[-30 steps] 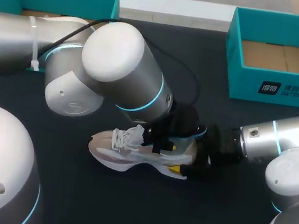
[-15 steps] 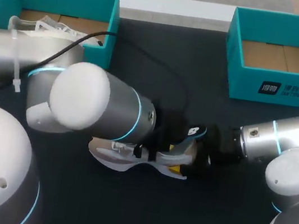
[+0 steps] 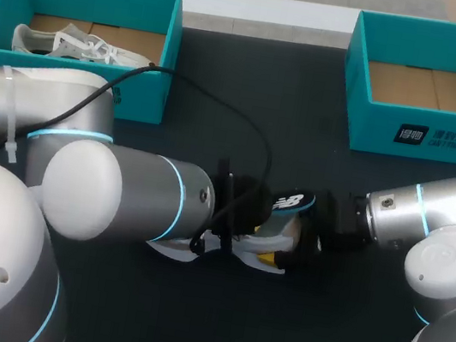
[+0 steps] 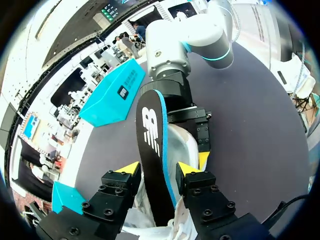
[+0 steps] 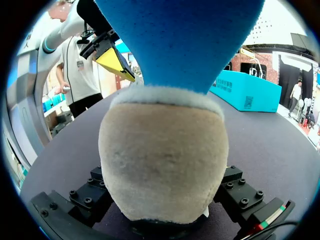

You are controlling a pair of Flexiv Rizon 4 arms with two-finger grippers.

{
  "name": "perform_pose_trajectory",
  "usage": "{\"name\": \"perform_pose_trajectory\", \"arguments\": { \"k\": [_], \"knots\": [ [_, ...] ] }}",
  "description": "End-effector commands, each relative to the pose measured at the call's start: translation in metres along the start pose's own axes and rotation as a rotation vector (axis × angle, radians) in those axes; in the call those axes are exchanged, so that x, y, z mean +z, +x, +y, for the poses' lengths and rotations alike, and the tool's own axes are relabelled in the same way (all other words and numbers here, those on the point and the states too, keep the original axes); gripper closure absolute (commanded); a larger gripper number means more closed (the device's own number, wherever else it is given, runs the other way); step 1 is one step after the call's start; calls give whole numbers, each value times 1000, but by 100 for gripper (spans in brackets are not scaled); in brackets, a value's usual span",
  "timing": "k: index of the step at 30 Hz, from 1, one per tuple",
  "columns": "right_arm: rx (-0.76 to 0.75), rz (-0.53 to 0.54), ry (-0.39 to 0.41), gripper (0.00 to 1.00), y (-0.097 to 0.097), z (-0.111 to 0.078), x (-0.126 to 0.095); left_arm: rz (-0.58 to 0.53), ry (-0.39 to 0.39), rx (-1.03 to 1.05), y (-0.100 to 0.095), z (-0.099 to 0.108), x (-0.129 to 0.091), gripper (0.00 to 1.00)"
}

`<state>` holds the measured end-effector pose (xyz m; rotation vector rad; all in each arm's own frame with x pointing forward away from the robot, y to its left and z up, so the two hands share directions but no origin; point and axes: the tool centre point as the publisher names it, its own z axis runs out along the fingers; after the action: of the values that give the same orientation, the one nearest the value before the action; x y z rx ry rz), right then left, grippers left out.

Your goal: Take the shoe out of the shoebox, open the shoe tongue, remove and reinsert the insole, then place the shoe into the shoebox

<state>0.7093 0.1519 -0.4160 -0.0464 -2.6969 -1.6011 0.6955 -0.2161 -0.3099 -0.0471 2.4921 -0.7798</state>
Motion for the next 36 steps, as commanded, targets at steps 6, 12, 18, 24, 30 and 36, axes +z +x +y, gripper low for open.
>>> {"name": "perform_pose_trajectory", "arguments": {
  "k": [6, 12, 18, 24, 30, 36],
  "knots": [
    [1, -2, 4, 100, 0, -2, 2, -11, -2, -31, 4, -3, 19, 53],
    [1, -2, 4, 100, 0, -2, 2, -21, -16, -49, 0, -1, 29, 54],
    [1, -2, 4, 100, 0, -2, 2, -18, -28, -66, -5, 2, 38, 67],
    [1, -2, 4, 100, 0, -2, 2, -10, -34, -73, -3, 3, 41, 100],
    [1, -2, 4, 100, 0, -2, 2, -11, -31, -62, -1, -1, 34, 100],
    [1, -2, 4, 100, 0, -2, 2, -26, -37, -38, -3, -15, 27, 100]
  ]
}}
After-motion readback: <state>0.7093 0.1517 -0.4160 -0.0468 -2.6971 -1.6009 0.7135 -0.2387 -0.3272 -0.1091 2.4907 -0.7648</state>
